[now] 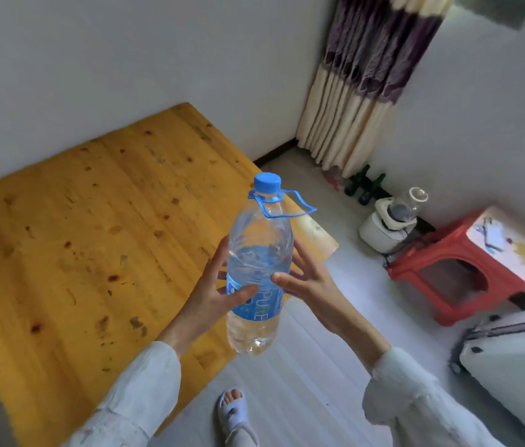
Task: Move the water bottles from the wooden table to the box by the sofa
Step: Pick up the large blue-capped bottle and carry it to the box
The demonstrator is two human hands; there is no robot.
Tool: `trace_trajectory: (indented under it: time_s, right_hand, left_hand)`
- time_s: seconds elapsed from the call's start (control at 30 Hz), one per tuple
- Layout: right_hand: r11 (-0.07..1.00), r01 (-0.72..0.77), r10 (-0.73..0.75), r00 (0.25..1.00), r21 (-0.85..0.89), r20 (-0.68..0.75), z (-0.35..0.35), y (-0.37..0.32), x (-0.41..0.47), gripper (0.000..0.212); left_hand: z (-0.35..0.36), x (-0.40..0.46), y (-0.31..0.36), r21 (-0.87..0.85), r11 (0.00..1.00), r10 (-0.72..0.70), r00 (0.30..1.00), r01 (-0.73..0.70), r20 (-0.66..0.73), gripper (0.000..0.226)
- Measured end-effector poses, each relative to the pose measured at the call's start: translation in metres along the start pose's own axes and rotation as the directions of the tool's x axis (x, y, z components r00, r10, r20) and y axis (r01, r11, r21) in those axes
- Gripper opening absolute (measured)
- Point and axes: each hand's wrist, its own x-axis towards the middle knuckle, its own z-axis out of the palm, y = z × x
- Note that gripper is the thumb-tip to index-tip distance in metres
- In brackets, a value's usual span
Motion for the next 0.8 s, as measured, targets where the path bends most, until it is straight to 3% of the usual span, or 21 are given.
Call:
trace_trajectory:
  time_s: [0.17,0.37,0.57,0.7,0.8]
  right_hand:
    - [0.989,0.134,-0.112,0.954,0.063,-0.279,-0.076,-0.010,-0.104,0.072]
    - [0.962,0.271,-0.208,0.797,0.028,-0.567,-0.164,0.002,-0.290,0.063]
    - [0.956,0.294,-0.209,0.627,-0.021,-0.751,-0.225,0.031,-0.483,0.059]
    - [0.957,0.291,-0.127,0.439,0.007,-0.890,-0.253,0.063,-0.595,0.084]
    - [0.951,0.309,-0.117,0.303,-0.018,-0.946,-0.273,0.084,-0.672,0.074]
  left_hand:
    - [0.107,-0.011,0.058,0.070,0.983,0.152,0.964,-0.171,0.218,0.083]
    - [0.275,-0.082,0.114,-0.020,0.954,0.271,0.834,-0.299,0.481,0.089]
    - [0.436,-0.185,0.141,-0.118,0.923,0.335,0.612,-0.367,0.716,0.092]
    - [0.538,-0.246,0.152,-0.170,0.916,0.318,0.401,-0.362,0.859,0.086]
    - [0.617,-0.289,0.158,-0.206,0.904,0.312,0.248,-0.375,0.917,0.082]
